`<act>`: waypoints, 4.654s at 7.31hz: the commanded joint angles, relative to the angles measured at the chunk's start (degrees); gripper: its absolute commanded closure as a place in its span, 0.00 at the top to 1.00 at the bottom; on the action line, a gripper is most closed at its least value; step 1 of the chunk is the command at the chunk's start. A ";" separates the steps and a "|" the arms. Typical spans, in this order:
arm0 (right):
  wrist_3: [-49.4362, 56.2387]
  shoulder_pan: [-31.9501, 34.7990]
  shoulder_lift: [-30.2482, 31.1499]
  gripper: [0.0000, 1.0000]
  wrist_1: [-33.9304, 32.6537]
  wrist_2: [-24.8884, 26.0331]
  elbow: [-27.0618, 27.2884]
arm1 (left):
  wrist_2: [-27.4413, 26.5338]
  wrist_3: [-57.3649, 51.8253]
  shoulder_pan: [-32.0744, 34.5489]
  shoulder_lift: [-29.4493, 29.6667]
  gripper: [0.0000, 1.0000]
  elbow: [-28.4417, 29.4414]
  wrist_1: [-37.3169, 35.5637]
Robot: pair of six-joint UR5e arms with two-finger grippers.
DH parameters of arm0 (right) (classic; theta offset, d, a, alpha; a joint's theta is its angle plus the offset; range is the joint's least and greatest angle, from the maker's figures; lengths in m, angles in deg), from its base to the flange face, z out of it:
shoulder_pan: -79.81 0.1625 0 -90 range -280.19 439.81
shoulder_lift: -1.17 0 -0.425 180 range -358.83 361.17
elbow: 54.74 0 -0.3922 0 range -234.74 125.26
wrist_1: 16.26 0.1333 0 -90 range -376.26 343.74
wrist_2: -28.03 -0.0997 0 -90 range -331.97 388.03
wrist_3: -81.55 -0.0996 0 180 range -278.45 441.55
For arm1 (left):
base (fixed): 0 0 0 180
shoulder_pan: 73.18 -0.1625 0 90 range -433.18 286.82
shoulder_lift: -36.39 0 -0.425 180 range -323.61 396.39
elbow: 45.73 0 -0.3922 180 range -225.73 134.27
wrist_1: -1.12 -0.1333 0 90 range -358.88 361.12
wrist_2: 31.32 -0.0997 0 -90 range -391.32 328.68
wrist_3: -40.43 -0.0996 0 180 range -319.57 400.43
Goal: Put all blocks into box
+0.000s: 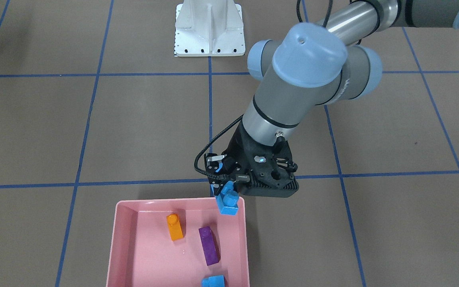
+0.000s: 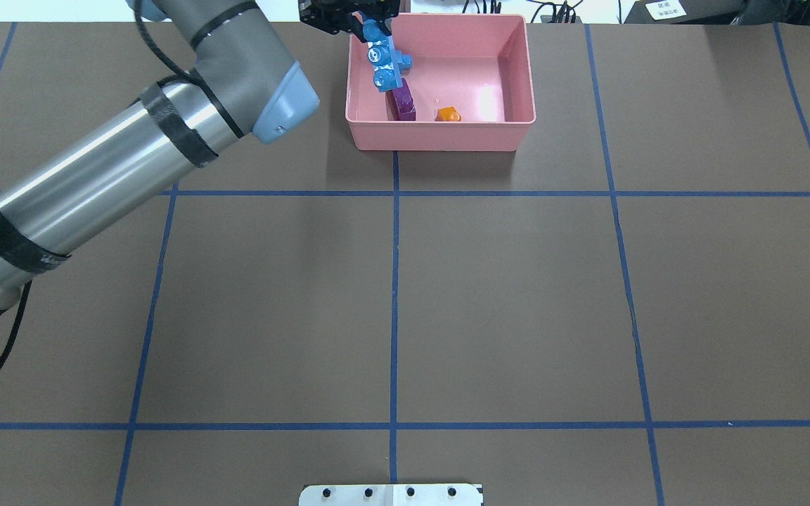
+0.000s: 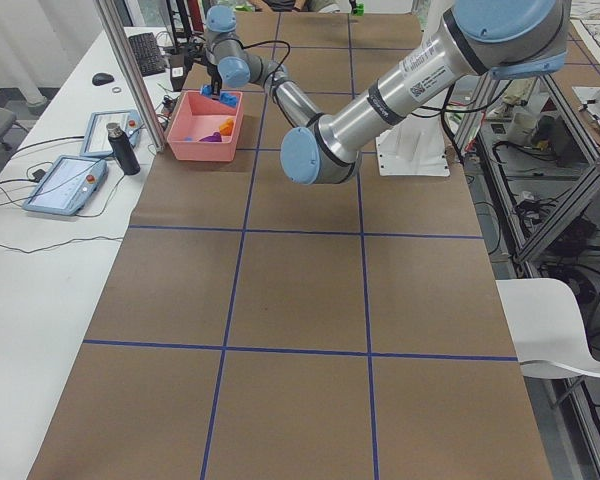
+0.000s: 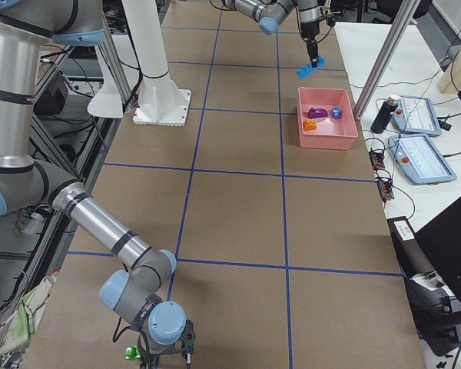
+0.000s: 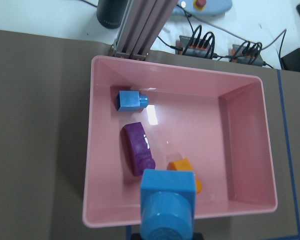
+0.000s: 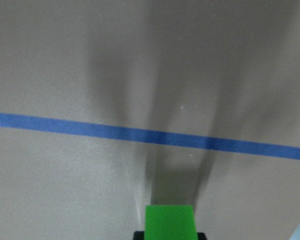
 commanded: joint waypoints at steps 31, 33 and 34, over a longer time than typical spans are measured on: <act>-75.63 -44.30 -51.61 1.00 -11.35 -4.03 20.90 | 0.77 -40.07 20.67 -38.03 1.00 -34.74 -28.20; -66.29 -41.67 -39.57 1.00 -20.81 -4.12 36.66 | 0.86 -47.06 22.33 -44.17 1.00 -43.44 -37.46; -64.69 -40.52 -33.51 1.00 -20.05 -6.12 40.12 | 2.51 -51.61 24.95 -49.43 1.00 -46.53 -37.40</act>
